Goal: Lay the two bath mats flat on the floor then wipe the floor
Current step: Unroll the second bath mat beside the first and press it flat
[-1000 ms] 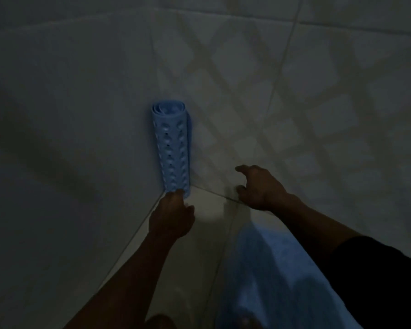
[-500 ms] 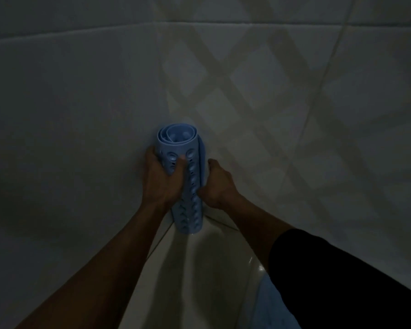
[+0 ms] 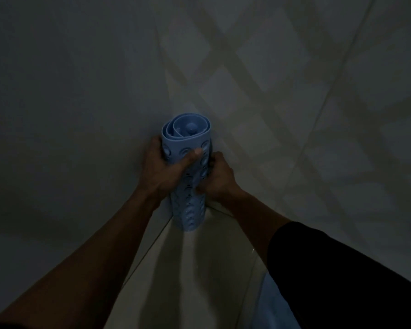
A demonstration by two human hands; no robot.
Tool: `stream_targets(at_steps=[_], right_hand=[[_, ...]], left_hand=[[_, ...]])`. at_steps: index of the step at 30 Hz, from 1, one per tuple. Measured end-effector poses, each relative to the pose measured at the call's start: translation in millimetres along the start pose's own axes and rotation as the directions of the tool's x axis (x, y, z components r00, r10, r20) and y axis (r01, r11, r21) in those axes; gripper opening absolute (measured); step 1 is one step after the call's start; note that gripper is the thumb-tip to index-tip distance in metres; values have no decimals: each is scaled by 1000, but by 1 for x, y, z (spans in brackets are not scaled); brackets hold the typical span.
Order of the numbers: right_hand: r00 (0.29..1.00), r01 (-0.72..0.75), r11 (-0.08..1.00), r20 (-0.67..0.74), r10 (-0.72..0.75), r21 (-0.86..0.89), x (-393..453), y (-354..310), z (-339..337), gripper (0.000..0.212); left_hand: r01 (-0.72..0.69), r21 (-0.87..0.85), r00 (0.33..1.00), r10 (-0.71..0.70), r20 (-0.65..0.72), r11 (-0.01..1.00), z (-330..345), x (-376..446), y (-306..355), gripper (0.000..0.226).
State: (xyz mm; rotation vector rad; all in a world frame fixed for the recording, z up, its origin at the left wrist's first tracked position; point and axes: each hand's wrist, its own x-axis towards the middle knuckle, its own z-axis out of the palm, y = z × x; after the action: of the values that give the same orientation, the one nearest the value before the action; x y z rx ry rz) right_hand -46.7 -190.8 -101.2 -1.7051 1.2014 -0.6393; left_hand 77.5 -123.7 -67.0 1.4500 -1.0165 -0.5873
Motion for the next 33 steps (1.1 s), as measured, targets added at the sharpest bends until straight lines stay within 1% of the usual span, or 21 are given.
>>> stream_targets(at_steps=[2, 4, 6, 8, 9, 12, 13, 15, 17, 18, 20, 23, 24, 25, 26, 27, 28, 29, 31, 32, 33], right_hand=[[1000, -12, 1000, 15, 11, 26, -4, 1, -3, 70], [1000, -16, 1000, 11, 16, 22, -10, 2, -8, 73], [999, -49, 996, 27, 47, 68, -15, 2, -14, 94], [987, -131, 984, 114, 118, 119, -22, -3, -24, 132], [976, -161, 982, 163, 144, 98, -26, -6, -30, 145], [955, -220, 976, 206, 214, 4, -45, -16, -52, 159], [946, -252, 967, 201, 255, -40, -56, -19, -62, 156], [920, -306, 945, 218, 324, -113, -78, -17, -81, 128], [915, -296, 953, 267, 302, -64, -101, -9, -100, 101], [920, -291, 957, 273, 281, -6, -113, -5, -108, 101], [935, -313, 947, 198, 295, 69, -135, 5, -125, 116], [954, -294, 949, 86, 286, 115, -167, 16, -155, 130], [963, -269, 959, 32, 267, 92, -181, 16, -168, 128], [979, -201, 977, -29, 204, 66, -195, 18, -182, 115], [988, -116, 992, -93, 120, 51, -210, 18, -194, 95], [988, -75, 996, -132, 81, 49, -225, 20, -206, 77], [983, -58, 996, -172, 70, 73, -239, 22, -219, 69], [972, -79, 994, -213, 95, 81, -248, 26, -231, 70], [946, -165, 982, -269, 183, 88, -265, 37, -256, 96], [935, -182, 979, -292, 201, 92, -273, 43, -268, 103], [916, -199, 976, -337, 218, 90, -281, 47, -279, 103]], left_hand=[[0, -11, 1000, 0, -18, 1000, 3, -9, -1, 77], [-11, -41, 998, 9, -65, 999, 6, -19, 1, 67], [-30, -80, 994, 21, -104, 996, 9, -25, 8, 58], [-24, -132, 992, 7, -129, 991, 8, -28, 17, 55], [-18, -152, 991, -2, -133, 988, 7, -30, 22, 54], [-9, -208, 992, -16, -123, 978, 8, -38, 38, 52], [-1, -238, 993, -27, -114, 971, 11, -42, 44, 52], [14, -306, 994, -46, -97, 952, 18, -49, 57, 49], [39, -363, 995, -68, -69, 931, 31, -57, 72, 41], [57, -394, 996, -80, -42, 917, 39, -62, 79, 37], [87, -442, 996, -83, 30, 893, 58, -74, 93, 37], [127, -480, 987, -61, 150, 868, 93, -93, 110, 38], [140, -493, 980, -48, 195, 859, 107, -101, 117, 38], [153, -504, 971, -35, 236, 850, 120, -109, 124, 39], [168, -513, 961, -25, 274, 842, 134, -117, 131, 39], [185, -520, 951, -19, 308, 834, 149, -125, 139, 40], [202, -524, 941, -16, 338, 827, 162, -132, 148, 40], [215, -531, 933, -13, 359, 820, 176, -137, 157, 40], [236, -546, 921, -6, 390, 804, 202, -148, 172, 41], [250, -551, 916, -10, 401, 796, 213, -153, 179, 40], [269, -556, 912, -21, 411, 787, 224, -159, 186, 39]])
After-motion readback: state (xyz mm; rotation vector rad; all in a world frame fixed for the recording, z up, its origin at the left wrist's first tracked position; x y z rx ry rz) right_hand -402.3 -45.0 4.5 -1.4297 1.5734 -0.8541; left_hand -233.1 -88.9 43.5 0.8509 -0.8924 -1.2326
